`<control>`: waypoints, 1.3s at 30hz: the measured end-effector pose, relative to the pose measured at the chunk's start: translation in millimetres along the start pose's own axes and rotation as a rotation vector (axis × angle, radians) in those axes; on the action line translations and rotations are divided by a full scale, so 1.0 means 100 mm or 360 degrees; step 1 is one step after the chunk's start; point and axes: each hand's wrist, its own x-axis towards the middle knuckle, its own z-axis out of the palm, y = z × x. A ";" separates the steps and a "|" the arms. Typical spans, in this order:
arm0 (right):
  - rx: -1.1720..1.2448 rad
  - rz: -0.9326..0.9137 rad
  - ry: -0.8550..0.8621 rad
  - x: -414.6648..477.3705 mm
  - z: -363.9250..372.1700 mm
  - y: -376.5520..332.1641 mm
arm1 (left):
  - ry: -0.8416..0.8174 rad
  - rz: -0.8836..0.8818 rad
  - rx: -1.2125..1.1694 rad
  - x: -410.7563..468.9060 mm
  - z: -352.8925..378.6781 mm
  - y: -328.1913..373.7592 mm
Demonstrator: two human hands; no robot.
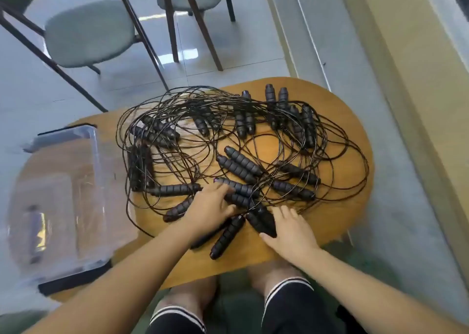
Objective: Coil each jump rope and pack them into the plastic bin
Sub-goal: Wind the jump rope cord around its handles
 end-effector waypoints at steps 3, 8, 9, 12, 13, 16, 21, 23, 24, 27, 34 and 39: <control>-0.0028 0.0012 -0.0015 0.02 0.19 0.01 | 0.0046 0.0172 0.0108 0.11 0.10 0.00; 0.0050 0.0054 -0.0038 0.04 0.44 0.01 | 0.0053 0.0473 0.0276 0.35 0.20 0.02; 0.0125 0.0063 -0.0054 0.05 0.47 0.01 | 0.0051 0.0528 0.0318 0.42 0.25 0.03; 0.0394 0.0039 -0.0051 -0.02 0.39 0.03 | 0.0029 0.0616 0.0408 0.52 0.27 0.09; 0.0501 0.0023 -0.0048 -0.02 0.33 0.07 | 0.0039 0.0638 0.0411 0.56 0.27 0.11; 0.0754 -0.0100 0.0000 0.02 0.11 0.23 | 0.0135 0.0684 0.0316 0.68 0.25 0.17; 0.1051 -0.0241 0.0139 0.27 -0.26 0.56 | 0.0265 0.0605 -0.0340 0.88 0.10 0.31; 0.1052 -0.0341 0.0170 0.39 -0.39 0.66 | 0.0353 0.0627 -0.0455 0.94 0.07 0.35; 0.1070 -0.0392 0.0167 0.43 -0.46 0.70 | 0.0371 0.0620 -0.0498 0.95 0.05 0.37; 0.1090 -0.0601 0.0275 0.54 -0.56 0.81 | 0.0364 0.0620 -0.0712 0.95 0.06 0.40; 0.0894 -0.0908 0.0553 0.64 -0.36 1.15 | 0.0416 0.0905 -0.0667 0.73 0.26 0.41; 0.0834 -0.1087 0.0778 0.53 0.00 1.23 | 0.0645 0.0979 -0.0638 0.46 0.68 0.47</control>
